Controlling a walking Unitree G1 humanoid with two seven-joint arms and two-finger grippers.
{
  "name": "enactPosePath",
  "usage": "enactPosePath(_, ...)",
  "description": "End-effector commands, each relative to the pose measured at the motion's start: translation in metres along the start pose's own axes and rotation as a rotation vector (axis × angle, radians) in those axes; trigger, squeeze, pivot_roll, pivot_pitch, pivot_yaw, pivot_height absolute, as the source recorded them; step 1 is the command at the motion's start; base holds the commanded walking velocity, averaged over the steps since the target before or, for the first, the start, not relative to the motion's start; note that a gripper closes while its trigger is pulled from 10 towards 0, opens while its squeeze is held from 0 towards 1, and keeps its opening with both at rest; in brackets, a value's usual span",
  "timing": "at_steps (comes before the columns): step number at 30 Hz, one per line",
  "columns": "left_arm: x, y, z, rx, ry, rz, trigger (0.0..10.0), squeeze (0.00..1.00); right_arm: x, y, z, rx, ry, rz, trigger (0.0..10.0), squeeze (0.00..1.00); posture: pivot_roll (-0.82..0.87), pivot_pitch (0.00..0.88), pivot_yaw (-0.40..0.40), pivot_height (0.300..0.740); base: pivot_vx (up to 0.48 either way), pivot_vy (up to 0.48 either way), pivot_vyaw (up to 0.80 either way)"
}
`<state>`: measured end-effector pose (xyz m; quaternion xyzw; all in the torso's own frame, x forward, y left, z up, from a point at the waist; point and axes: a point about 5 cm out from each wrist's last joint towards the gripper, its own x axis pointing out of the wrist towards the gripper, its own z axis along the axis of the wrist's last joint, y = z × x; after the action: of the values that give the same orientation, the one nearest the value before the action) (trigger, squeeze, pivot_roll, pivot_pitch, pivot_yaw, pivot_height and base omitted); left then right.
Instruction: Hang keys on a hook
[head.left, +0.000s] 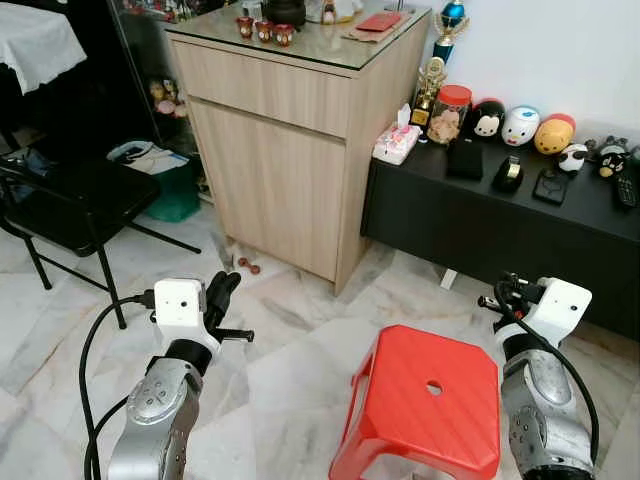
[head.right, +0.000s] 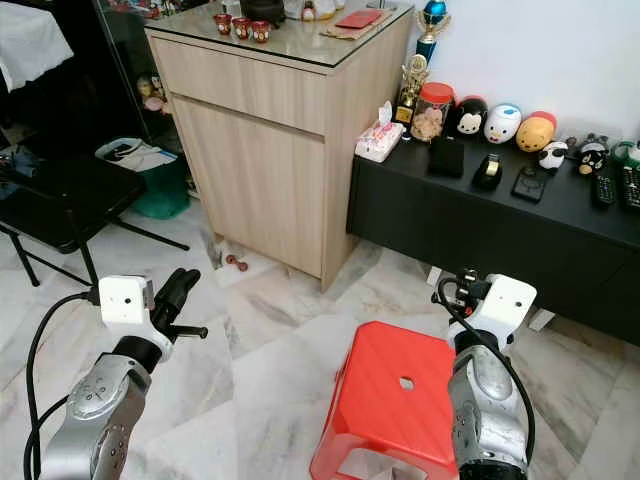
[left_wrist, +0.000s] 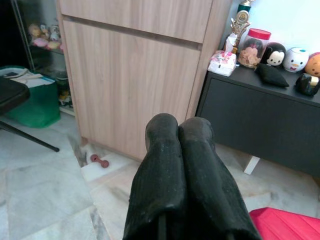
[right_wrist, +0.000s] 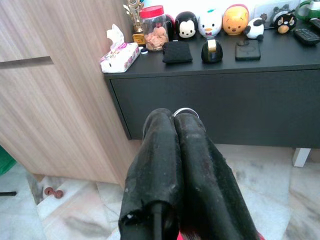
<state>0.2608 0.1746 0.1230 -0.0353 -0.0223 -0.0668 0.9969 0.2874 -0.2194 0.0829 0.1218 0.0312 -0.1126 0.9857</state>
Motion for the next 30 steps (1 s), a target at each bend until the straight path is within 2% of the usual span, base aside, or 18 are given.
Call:
enactPosePath(1,0.000,-0.001,0.004,-0.009,-0.023,-0.006,10.0,0.00,0.000,0.000,-0.003,-0.004,0.018,-0.002,10.0,0.00,0.03,0.052,-0.041,0.740,-0.255,0.000,0.00)
enactPosePath(8,0.000,0.001,0.003,-0.009,-0.019,-0.001,10.0,0.00,0.001,0.000,-0.003,-0.006,0.021,0.000,10.0,0.00,0.02,0.049,-0.038,0.740,-0.271,0.000,0.00)
enactPosePath(18,0.011,0.000,0.004,-0.017,-0.034,-0.011,10.0,0.00,0.007,0.001,0.000,0.002,0.005,-0.013,10.0,0.00,-0.01,0.000,-0.032,0.740,-0.322,0.000,0.00)
enactPosePath(30,0.021,-0.006,0.005,-0.024,-0.050,-0.041,10.0,0.00,0.012,0.001,0.002,0.012,-0.007,-0.028,10.0,0.00,-0.02,0.000,-0.020,0.740,-0.360,0.000,0.00)
